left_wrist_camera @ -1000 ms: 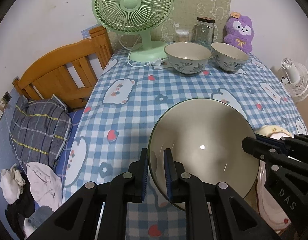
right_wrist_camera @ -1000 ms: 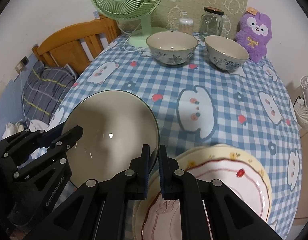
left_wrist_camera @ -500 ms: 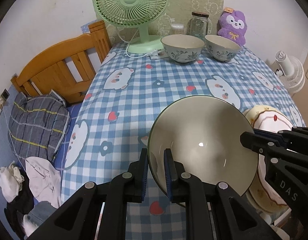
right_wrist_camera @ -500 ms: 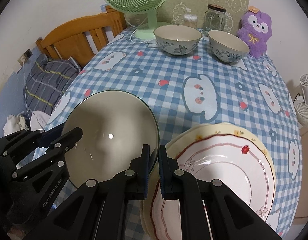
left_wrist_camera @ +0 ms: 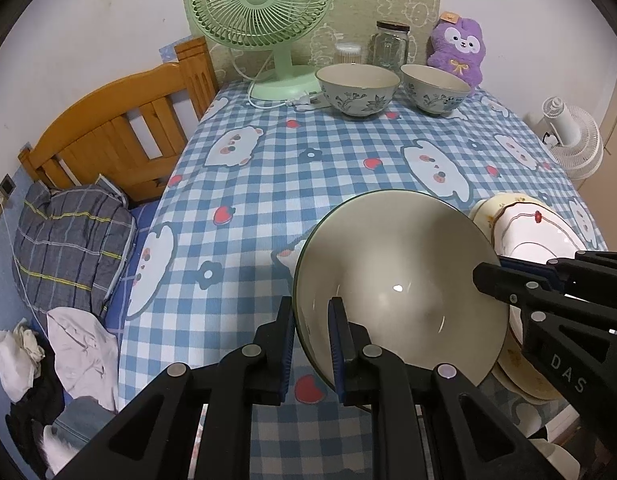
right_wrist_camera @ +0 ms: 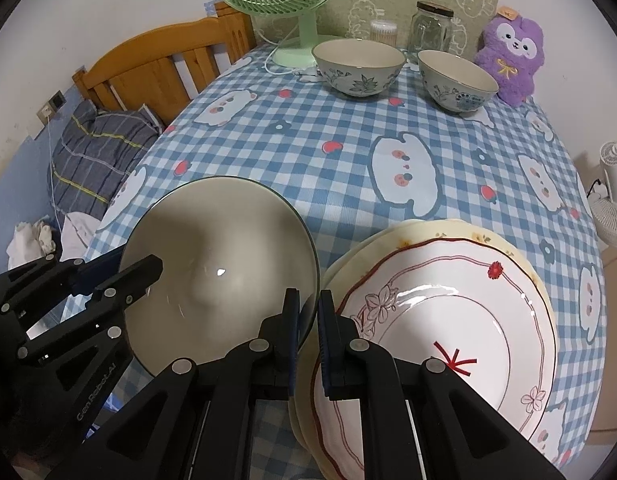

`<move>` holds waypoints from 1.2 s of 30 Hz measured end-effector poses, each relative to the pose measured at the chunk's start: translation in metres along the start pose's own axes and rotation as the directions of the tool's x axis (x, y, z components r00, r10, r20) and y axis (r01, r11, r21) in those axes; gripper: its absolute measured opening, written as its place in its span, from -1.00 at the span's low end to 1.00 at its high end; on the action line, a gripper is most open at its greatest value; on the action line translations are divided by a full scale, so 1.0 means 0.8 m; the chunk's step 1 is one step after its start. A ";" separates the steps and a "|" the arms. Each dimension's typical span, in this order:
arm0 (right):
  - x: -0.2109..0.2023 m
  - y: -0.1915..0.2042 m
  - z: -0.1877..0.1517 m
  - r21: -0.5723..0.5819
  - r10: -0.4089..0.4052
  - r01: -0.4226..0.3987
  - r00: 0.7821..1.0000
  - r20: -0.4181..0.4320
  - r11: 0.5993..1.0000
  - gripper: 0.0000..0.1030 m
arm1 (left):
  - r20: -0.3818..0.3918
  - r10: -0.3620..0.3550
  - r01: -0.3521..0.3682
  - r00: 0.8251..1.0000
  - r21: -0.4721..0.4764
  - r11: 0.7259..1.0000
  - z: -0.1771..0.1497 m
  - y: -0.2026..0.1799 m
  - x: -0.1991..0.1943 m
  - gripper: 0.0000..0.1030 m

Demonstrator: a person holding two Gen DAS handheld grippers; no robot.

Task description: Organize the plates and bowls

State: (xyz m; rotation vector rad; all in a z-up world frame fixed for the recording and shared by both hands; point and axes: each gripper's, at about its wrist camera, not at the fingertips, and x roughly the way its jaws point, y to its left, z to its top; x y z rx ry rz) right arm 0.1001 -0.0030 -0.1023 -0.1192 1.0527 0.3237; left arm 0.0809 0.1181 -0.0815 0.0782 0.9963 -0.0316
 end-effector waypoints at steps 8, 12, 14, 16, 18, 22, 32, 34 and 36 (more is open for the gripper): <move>0.005 -0.002 0.002 0.007 0.013 -0.013 1.000 -0.001 1.000 -0.76 | 0.000 0.004 -0.004 1.000 -0.004 1.000 0.004 0.001 0.008 -0.75; 0.007 -0.002 0.005 0.009 0.024 -0.024 1.000 0.002 1.000 -0.73 | 0.008 -0.001 0.001 1.000 0.000 1.000 0.006 -0.001 0.010 -0.48; 0.007 -0.002 0.007 0.005 0.041 -0.041 0.999 -0.007 0.999 -0.67 | 0.016 0.003 -0.003 1.000 -0.003 1.000 0.007 -0.002 0.009 -0.39; 0.008 -0.003 0.009 0.004 0.051 -0.051 0.999 -0.019 0.999 -0.62 | 0.026 0.001 -0.001 1.000 -0.003 1.000 0.010 -0.002 0.007 -0.33; 0.010 -0.004 0.009 0.008 0.052 -0.052 0.998 -0.027 0.999 -0.53 | 0.039 0.002 -0.002 0.999 -0.004 1.000 0.012 -0.004 0.005 -0.25; 0.008 -0.009 0.010 0.045 0.084 -0.083 0.996 -0.024 0.996 -0.29 | 0.041 0.016 -0.016 0.999 0.002 1.000 0.015 -0.005 0.006 0.04; -0.008 -0.025 0.016 0.064 0.023 -0.024 1.000 0.017 0.998 0.29 | 0.041 0.023 -0.023 0.999 -0.005 1.000 0.024 -0.003 0.008 0.17; -0.010 -0.028 0.018 0.069 0.021 -0.022 1.000 0.018 0.997 0.29 | 0.041 0.018 -0.018 0.999 -0.003 1.000 0.027 -0.004 0.007 0.20; -0.012 -0.030 0.020 0.070 0.022 -0.023 1.000 0.019 0.997 0.29 | 0.041 0.017 -0.017 0.999 -0.004 1.000 0.031 -0.005 0.005 0.25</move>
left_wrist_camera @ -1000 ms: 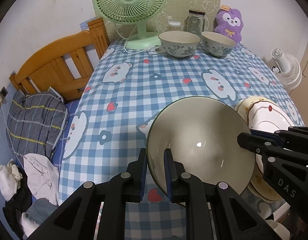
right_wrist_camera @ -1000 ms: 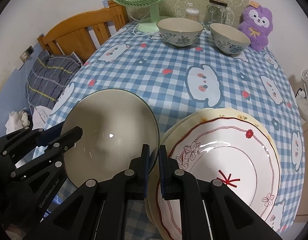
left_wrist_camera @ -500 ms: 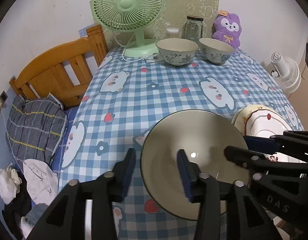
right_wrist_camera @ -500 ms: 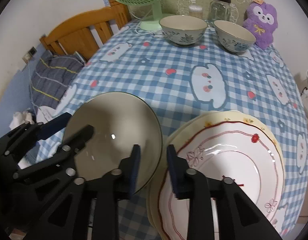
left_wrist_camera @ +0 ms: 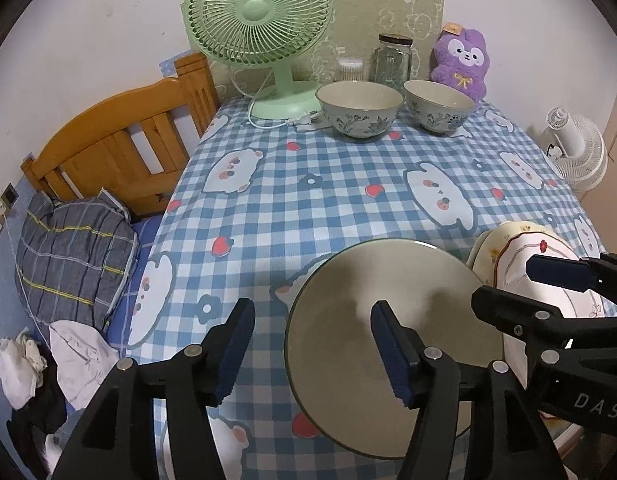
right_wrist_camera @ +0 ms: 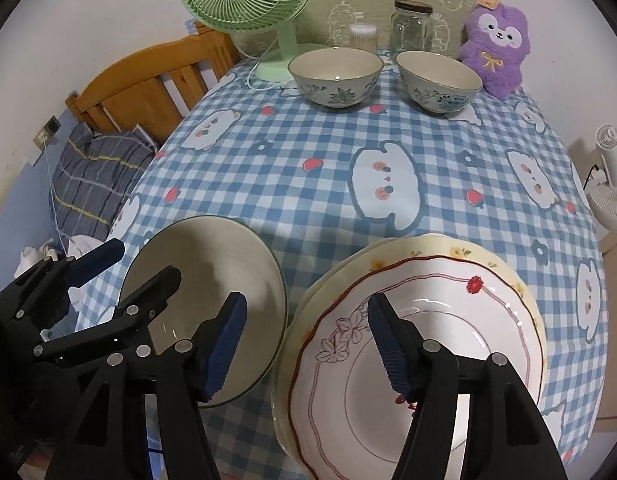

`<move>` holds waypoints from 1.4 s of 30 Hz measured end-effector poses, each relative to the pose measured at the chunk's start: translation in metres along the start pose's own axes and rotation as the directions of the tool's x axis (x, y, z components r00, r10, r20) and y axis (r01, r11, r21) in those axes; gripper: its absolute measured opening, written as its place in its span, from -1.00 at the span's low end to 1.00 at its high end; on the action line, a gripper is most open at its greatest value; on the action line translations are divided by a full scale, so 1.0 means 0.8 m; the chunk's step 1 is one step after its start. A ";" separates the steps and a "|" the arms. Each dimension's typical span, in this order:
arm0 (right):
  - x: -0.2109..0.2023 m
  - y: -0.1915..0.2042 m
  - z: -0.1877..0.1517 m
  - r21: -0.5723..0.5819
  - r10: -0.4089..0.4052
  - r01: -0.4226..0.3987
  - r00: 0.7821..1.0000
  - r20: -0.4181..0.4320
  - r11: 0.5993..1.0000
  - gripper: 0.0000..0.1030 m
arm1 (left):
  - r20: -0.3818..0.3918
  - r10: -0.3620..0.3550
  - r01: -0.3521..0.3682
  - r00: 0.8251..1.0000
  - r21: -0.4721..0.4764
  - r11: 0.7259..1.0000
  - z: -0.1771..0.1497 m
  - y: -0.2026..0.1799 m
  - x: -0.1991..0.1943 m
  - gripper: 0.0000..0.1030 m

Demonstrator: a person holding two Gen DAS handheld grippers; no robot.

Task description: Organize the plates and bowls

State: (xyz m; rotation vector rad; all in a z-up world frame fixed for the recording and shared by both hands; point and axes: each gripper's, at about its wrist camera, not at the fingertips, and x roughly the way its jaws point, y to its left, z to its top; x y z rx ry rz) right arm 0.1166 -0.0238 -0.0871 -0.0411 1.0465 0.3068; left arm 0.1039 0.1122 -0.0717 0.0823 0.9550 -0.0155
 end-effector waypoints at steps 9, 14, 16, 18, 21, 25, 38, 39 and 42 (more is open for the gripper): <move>-0.022 -0.005 0.014 -0.026 -0.022 0.023 0.999 0.035 0.999 0.29 | 0.039 0.000 -0.001 0.999 0.014 1.000 0.017 -0.006 -0.014 0.40; -0.036 -0.012 0.025 -0.019 -0.020 0.021 0.998 0.063 1.000 0.29 | 0.057 -0.004 0.004 0.998 0.004 1.000 0.031 -0.007 -0.023 0.45; -0.041 -0.014 0.029 -0.018 -0.022 0.023 0.997 0.071 1.000 0.29 | 0.067 0.001 -0.001 0.998 0.005 1.000 0.036 -0.009 -0.027 0.45; -0.047 -0.015 0.032 -0.022 -0.025 0.027 0.996 0.083 0.999 0.29 | 0.073 0.002 -0.003 0.997 0.007 1.000 0.042 -0.011 -0.030 0.45; -0.055 -0.017 0.040 -0.030 -0.029 0.033 0.994 0.103 0.999 0.29 | 0.085 0.002 -0.003 0.996 0.009 1.000 0.051 -0.013 -0.036 0.46; -0.065 -0.023 0.049 -0.026 -0.025 0.028 0.993 0.116 0.999 0.29 | 0.093 -0.009 0.008 0.996 0.011 1.000 0.065 -0.017 -0.040 0.46; -0.096 -0.045 0.074 -0.026 -0.029 0.034 0.984 0.174 0.999 0.29 | 0.144 -0.006 0.004 0.990 0.015 1.000 0.104 -0.035 -0.064 0.46; -0.098 -0.047 0.076 -0.026 -0.029 0.034 0.984 0.178 0.999 0.29 | 0.149 -0.004 0.002 0.989 0.017 1.000 0.107 -0.037 -0.065 0.46; -0.102 -0.055 0.085 -0.021 -0.031 0.036 0.982 0.188 0.999 0.29 | 0.174 0.000 -0.005 0.985 0.031 0.999 0.115 -0.043 -0.069 0.46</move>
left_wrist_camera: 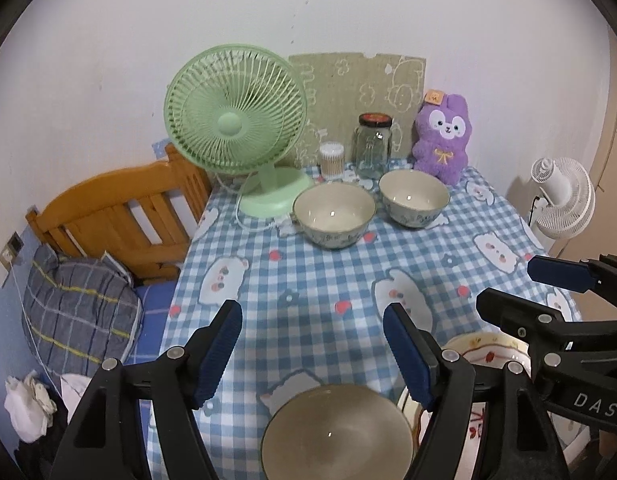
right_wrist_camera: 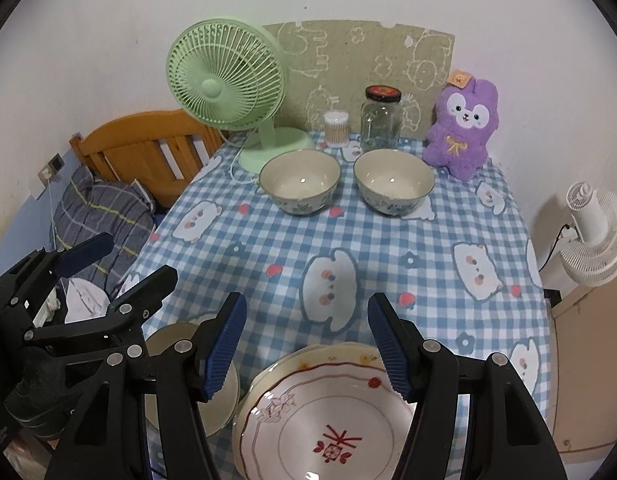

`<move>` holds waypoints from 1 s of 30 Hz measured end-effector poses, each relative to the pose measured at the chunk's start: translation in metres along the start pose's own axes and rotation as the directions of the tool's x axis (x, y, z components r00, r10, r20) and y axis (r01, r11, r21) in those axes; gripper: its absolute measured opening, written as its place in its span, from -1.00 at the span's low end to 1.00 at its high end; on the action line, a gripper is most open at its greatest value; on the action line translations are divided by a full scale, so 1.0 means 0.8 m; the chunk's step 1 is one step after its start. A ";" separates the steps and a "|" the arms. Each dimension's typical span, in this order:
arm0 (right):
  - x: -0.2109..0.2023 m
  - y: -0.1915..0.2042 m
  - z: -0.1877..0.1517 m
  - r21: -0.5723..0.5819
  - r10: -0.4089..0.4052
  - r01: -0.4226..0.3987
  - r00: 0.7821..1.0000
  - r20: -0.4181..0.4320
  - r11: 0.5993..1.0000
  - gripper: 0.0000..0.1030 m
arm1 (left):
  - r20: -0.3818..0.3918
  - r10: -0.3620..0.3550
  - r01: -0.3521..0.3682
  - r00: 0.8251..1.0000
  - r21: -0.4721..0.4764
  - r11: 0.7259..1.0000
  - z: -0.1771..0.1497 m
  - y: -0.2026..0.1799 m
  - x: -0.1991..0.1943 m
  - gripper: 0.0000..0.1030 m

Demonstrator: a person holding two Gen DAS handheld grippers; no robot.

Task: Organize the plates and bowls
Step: 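Move the right gripper toward the remaining floral cream bowls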

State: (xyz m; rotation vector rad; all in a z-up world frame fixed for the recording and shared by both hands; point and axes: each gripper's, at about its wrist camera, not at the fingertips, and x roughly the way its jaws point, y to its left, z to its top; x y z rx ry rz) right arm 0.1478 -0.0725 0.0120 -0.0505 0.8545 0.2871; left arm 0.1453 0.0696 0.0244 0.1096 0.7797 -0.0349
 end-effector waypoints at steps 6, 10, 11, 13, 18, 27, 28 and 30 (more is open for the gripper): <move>-0.005 -0.010 0.022 -0.002 -0.010 0.010 0.999 0.032 1.000 0.29 | 0.033 -0.001 0.001 0.999 0.007 1.000 0.022 -0.003 -0.001 0.46; -0.003 -0.011 0.035 -0.006 -0.011 0.012 0.999 0.049 1.000 0.29 | 0.043 0.005 -0.006 0.999 0.004 1.000 0.036 -0.003 0.006 0.46; -0.001 -0.012 0.039 -0.007 -0.017 0.017 0.998 0.056 1.000 0.29 | 0.045 0.008 -0.008 0.999 0.004 1.000 0.039 -0.003 0.008 0.46; 0.004 -0.013 0.045 -0.005 -0.025 0.025 0.998 0.065 1.000 0.29 | 0.046 0.014 -0.015 0.999 0.003 1.000 0.045 -0.002 0.015 0.46; 0.024 -0.021 0.061 0.028 -0.027 0.026 0.998 0.057 0.999 0.29 | 0.023 0.014 -0.014 1.000 -0.003 1.000 0.061 0.000 0.040 0.45; 0.052 -0.022 0.093 0.057 -0.032 0.029 0.998 0.045 0.998 0.29 | 0.021 0.026 -0.025 0.999 -0.017 1.000 0.085 0.010 0.067 0.36; 0.056 -0.022 0.097 0.062 -0.027 0.025 0.999 0.042 0.998 0.29 | 0.021 0.028 -0.027 0.999 -0.019 0.999 0.087 0.012 0.070 0.36; 0.060 -0.023 0.103 0.068 -0.023 0.020 0.999 0.040 0.997 0.29 | 0.020 0.040 -0.040 0.999 -0.015 0.999 0.092 0.013 0.077 0.36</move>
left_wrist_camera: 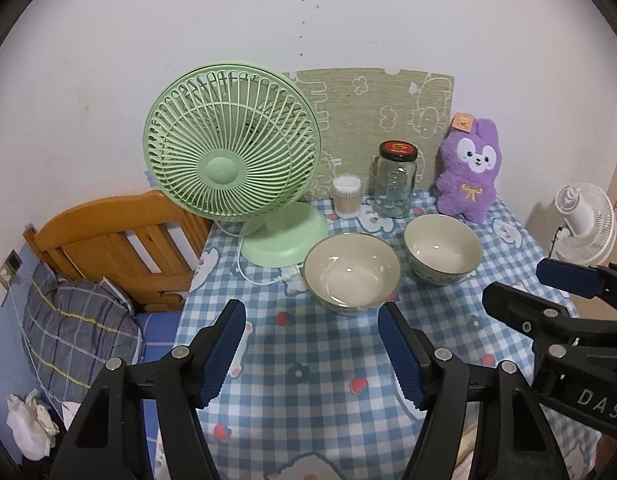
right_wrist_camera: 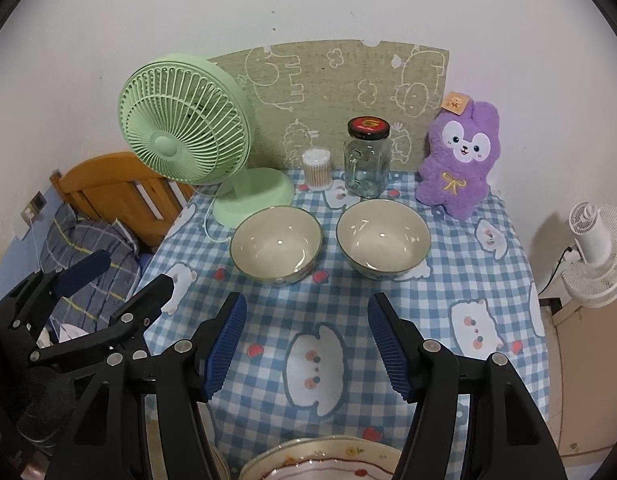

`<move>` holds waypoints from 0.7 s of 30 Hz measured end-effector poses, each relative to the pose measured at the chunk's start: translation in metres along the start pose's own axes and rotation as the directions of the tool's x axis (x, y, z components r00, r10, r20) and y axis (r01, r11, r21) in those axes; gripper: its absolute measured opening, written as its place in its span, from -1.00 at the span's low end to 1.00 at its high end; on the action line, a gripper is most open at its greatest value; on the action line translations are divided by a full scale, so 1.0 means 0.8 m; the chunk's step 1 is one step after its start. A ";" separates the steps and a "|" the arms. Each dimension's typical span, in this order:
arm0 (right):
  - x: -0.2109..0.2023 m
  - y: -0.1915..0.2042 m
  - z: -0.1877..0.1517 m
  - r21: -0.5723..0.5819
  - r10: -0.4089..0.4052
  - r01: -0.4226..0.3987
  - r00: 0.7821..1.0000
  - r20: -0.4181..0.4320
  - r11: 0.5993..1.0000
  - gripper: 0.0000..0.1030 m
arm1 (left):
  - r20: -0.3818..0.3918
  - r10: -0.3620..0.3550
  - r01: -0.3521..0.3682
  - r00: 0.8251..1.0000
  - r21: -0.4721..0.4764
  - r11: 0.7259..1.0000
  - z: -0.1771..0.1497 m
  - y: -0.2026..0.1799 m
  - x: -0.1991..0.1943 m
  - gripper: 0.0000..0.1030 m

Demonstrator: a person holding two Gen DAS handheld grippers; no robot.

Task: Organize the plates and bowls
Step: 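Move the right gripper toward the remaining floral cream bowls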

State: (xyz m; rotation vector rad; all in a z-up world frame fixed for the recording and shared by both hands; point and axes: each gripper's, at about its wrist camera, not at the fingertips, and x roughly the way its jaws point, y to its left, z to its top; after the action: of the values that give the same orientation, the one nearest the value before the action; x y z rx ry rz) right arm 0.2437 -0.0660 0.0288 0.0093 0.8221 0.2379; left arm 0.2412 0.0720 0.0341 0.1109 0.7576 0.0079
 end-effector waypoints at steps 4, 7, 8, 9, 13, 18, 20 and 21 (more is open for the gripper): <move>0.010 0.003 0.009 -0.003 -0.004 0.004 1.000 0.005 1.000 0.29 | -0.006 0.003 -0.003 1.000 0.010 1.000 0.006 -0.001 0.011 0.36; 0.020 0.005 0.016 0.002 0.004 -0.004 1.000 0.003 1.000 0.29 | -0.007 0.002 -0.002 1.000 0.024 1.000 0.012 -0.004 0.017 0.36; 0.025 0.005 0.019 0.009 0.009 -0.009 1.000 -0.001 1.000 0.29 | -0.007 0.003 -0.003 1.000 0.028 1.000 0.013 -0.004 0.019 0.36; 0.028 0.005 0.021 0.013 0.011 -0.011 1.000 -0.003 1.000 0.29 | -0.007 0.003 -0.003 1.000 0.031 1.000 0.016 -0.005 0.022 0.36; 0.042 0.004 0.030 0.027 0.003 -0.003 1.000 -0.005 1.000 0.29 | -0.020 0.009 -0.009 1.000 0.021 1.000 0.025 -0.001 0.039 0.36; 0.065 0.008 0.044 -0.011 -0.037 0.037 0.999 0.000 0.999 0.29 | -0.028 0.042 -0.042 0.999 0.012 0.999 0.033 0.000 0.066 0.36; 0.075 0.008 0.048 -0.013 -0.045 0.045 0.999 0.000 0.999 0.29 | -0.042 0.034 -0.034 0.999 0.005 0.999 0.035 0.001 0.077 0.36; 0.080 0.007 0.050 -0.009 -0.047 0.047 0.999 -0.002 0.999 0.29 | -0.046 0.034 -0.034 0.998 0.004 0.999 0.037 0.002 0.083 0.36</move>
State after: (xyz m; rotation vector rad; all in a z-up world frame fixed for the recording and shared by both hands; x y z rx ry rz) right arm 0.3133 -0.0436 0.0104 -0.0183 0.8227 0.1974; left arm 0.3097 0.0735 0.0102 0.1271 0.8019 0.0421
